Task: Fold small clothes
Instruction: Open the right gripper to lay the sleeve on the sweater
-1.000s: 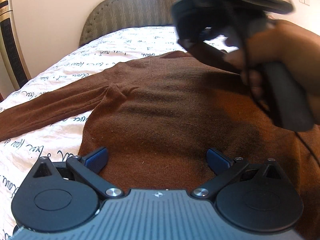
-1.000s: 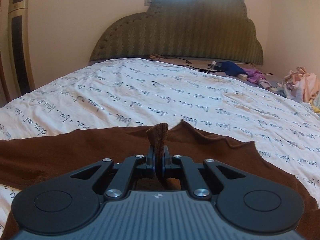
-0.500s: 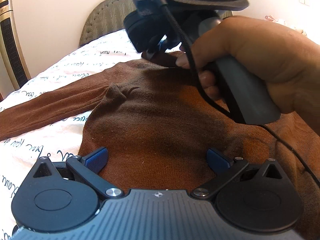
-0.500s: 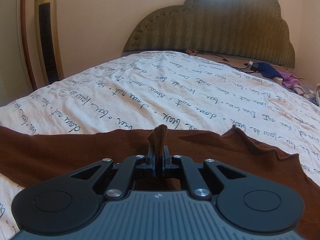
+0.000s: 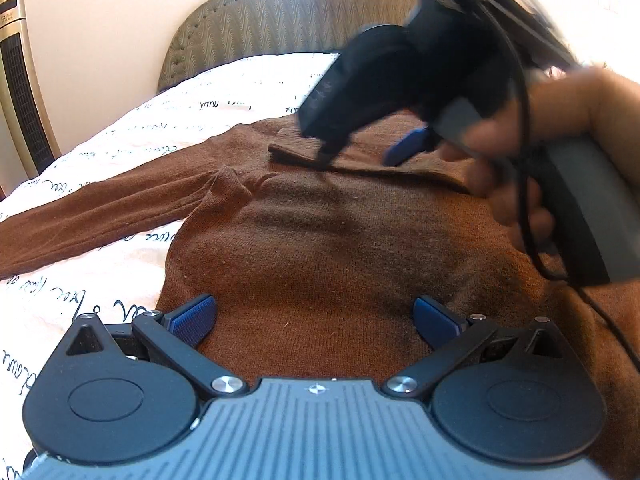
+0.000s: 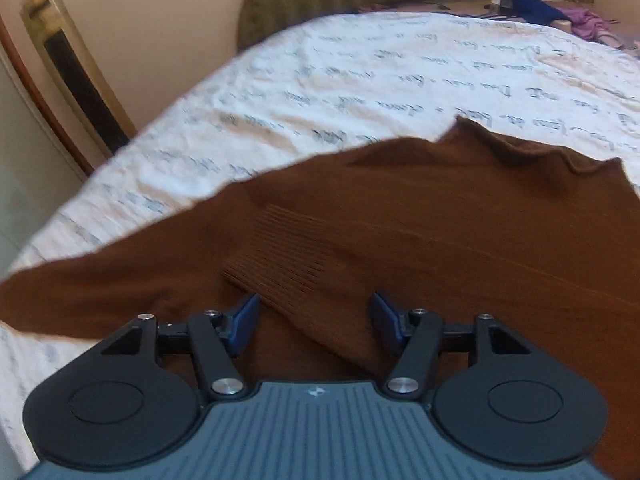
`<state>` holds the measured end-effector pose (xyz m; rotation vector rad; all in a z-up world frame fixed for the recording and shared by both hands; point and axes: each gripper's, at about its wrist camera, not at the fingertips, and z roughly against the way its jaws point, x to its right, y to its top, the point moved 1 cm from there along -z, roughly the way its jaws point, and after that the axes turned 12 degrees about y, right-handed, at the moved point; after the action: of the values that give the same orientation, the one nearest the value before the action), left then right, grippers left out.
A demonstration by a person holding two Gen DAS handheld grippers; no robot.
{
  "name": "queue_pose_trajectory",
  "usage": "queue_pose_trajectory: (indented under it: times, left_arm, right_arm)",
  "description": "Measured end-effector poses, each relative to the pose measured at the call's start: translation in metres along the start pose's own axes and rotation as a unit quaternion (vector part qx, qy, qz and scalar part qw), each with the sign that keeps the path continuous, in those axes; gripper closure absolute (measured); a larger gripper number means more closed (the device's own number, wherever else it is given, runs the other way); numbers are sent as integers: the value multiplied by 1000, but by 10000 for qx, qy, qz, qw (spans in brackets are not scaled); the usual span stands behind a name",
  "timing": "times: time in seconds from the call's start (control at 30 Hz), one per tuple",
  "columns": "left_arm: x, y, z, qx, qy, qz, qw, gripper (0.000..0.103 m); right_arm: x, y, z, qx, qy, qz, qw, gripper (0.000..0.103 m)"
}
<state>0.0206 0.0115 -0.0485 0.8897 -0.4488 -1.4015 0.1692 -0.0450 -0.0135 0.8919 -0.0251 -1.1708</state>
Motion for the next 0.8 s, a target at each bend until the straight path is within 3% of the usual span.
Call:
queue_pose_trajectory:
  times: [0.1, 0.17, 0.23, 0.33, 0.43, 0.57, 0.67, 0.8]
  left_arm:
    - [-4, 2, 1, -19, -72, 66, 10000, 0]
    - [-13, 6, 5, 29, -95, 235, 9997, 0]
    - [-27, 11, 14, 200, -68, 477, 9986, 0]
    - [-56, 22, 22, 366, 201, 774, 9961, 0]
    - [-92, 31, 17, 215, 669, 1107, 9914, 0]
    - [-151, 31, -1, -107, 1204, 1737, 9774, 0]
    - [-192, 24, -19, -493, 1581, 2217, 9610, 0]
    - [-241, 11, -30, -782, 1789, 2818, 9394, 0]
  right_arm:
    - [1, -13, 32, 473, -80, 85, 9988, 41]
    - [8, -26, 60, 779, 27, -35, 9970, 25]
    - [19, -43, 86, 997, -17, -116, 9950, 21]
    - [35, -69, 114, 1127, -252, -169, 9932, 21]
    - [48, -95, 142, 1419, -539, -206, 9882, 21]
    - [59, -127, 169, 1681, -897, -238, 9814, 21]
    - [67, -141, 183, 1786, -1169, -366, 9763, 21]
    - [74, -152, 197, 1932, -1280, -482, 9716, 21]
